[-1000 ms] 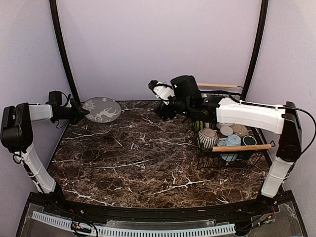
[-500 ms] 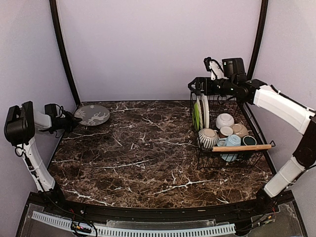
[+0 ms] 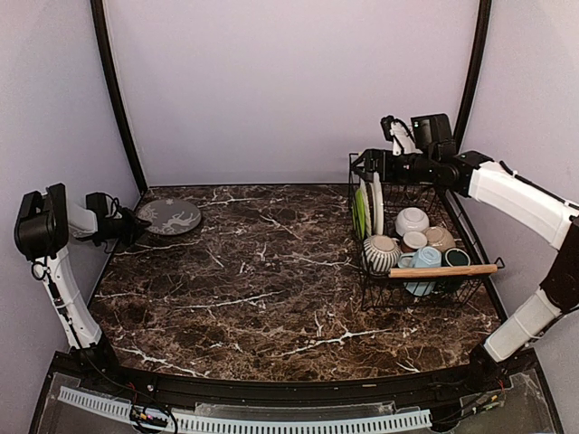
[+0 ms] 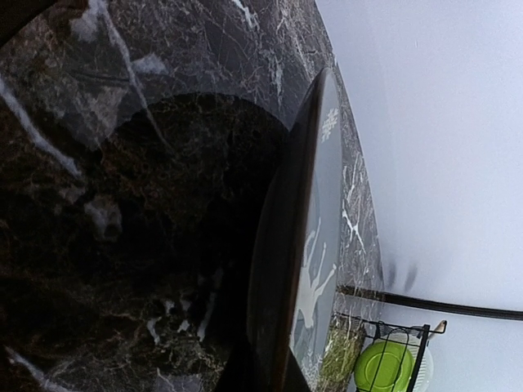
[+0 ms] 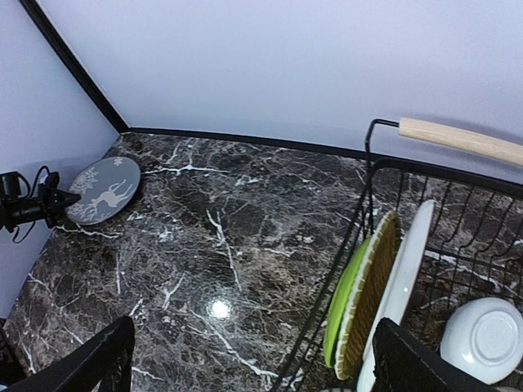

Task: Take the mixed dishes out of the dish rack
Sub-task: Place the plate at the corner of the board, then grab the plate from the dish rack.

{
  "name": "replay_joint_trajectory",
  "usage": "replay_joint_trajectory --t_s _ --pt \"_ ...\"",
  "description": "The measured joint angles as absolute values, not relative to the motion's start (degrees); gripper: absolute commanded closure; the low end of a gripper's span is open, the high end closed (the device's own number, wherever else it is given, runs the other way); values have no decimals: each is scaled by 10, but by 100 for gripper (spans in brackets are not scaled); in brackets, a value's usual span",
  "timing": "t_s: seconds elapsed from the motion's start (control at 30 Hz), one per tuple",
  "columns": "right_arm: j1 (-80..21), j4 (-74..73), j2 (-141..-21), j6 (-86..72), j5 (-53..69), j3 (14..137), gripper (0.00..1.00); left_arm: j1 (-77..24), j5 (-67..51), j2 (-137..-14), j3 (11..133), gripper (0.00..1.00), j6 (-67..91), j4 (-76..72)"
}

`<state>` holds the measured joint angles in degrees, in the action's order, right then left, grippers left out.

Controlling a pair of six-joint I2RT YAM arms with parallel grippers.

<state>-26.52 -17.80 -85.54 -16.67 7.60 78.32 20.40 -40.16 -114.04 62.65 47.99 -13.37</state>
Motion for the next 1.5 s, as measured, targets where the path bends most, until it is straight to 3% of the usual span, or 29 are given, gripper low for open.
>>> replay_joint_trajectory --t_s 0.07,0.23,0.33,0.47,0.73,0.9,1.03,1.27,1.5 --pt "-257 -191 -855 -171 56 783 1 204 -388 -1140 640 67 465 -106" --pt "-236 -229 -855 -182 14 783 1 204 -337 -1140 663 42 429 -20" --pt "-229 -248 -855 -186 -4 783 1 204 -323 -1135 667 22 418 7" --pt "-228 -279 -858 -192 -37 788 1 204 -291 -1111 671 10 405 40" --pt "-225 -332 -874 -191 -100 807 2 188 -256 -1023 663 9 396 64" --pt "-213 -340 -890 -182 -84 819 18 112 -254 -955 663 9 368 64" --pt "-209 -339 -928 -174 -46 846 22 19 -257 -921 668 9 331 65" --pt "-208 -326 -977 -165 -16 856 41 -126 -239 -913 692 10 260 98" --pt "-210 -312 -1019 -160 -13 863 57 -208 -216 -919 715 11 219 139"
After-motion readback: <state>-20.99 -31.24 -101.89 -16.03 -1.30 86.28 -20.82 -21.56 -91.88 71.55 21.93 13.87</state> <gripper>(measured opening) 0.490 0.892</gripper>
